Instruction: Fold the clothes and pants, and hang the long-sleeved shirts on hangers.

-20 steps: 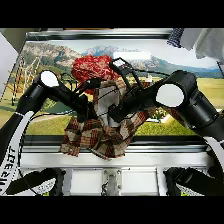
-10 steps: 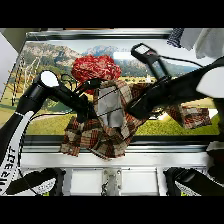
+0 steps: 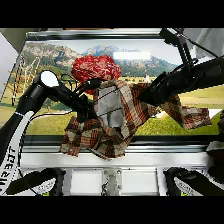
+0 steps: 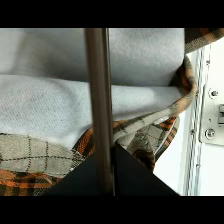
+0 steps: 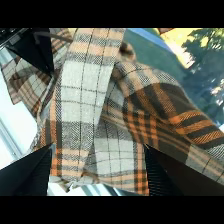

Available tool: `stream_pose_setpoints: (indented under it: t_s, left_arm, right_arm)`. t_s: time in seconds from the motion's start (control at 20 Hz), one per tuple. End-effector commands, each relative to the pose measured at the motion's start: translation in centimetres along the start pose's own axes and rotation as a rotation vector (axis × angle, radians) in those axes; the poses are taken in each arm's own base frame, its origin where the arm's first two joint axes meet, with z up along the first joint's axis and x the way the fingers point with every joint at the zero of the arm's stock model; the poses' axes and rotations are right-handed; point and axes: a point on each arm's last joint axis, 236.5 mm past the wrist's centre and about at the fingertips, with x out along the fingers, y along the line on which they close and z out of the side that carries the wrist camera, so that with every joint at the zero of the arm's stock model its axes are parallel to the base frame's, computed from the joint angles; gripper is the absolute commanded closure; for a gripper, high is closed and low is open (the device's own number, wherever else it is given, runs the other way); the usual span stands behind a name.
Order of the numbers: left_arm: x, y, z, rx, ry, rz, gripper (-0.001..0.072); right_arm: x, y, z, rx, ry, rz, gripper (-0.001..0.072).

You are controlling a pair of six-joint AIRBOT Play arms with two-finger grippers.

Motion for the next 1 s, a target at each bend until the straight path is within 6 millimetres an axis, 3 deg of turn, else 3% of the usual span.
stream_pose_setpoints:
  t_s: [0.0,0.1,0.25,0.55,0.65,0.8,0.95]
  left_arm:
    - [0.0,0.0,0.0,0.000,-0.002,0.002,0.0685]
    - [0.0,0.0,0.0,0.000,0.000,0.000,0.0685]
    - [0.0,0.0,0.0,0.000,0.000,0.000,0.0685]
    - [0.0,0.0,0.0,0.002,0.001,0.000,0.0685]
    - [0.0,0.0,0.0,0.013,0.001,0.000,0.0685]
    - [0.0,0.0,0.0,0.020,0.000,0.000,0.0685]
    - [0.0,0.0,0.0,0.020,0.000,0.000,0.0685]
  right_arm:
    - [-0.3,-0.9,1.2,-0.170,-0.055,-0.018,0.0099]
    - [-1.0,-1.2,1.4,-0.300,-0.087,0.000,0.0099]
    - [-3.1,-2.7,1.3,-0.357,-0.154,0.047,0.0098]
    - [-6.1,-9.5,-1.7,-0.359,-0.313,0.159,0.0098]
    - [-6.0,-11.5,-2.9,-0.395,-0.360,0.203,0.0098]
    - [-4.4,-14.0,-4.7,-0.373,-0.361,0.278,0.0098]
    - [-2.7,-15.1,-5.4,-0.343,-0.380,0.363,0.0097]
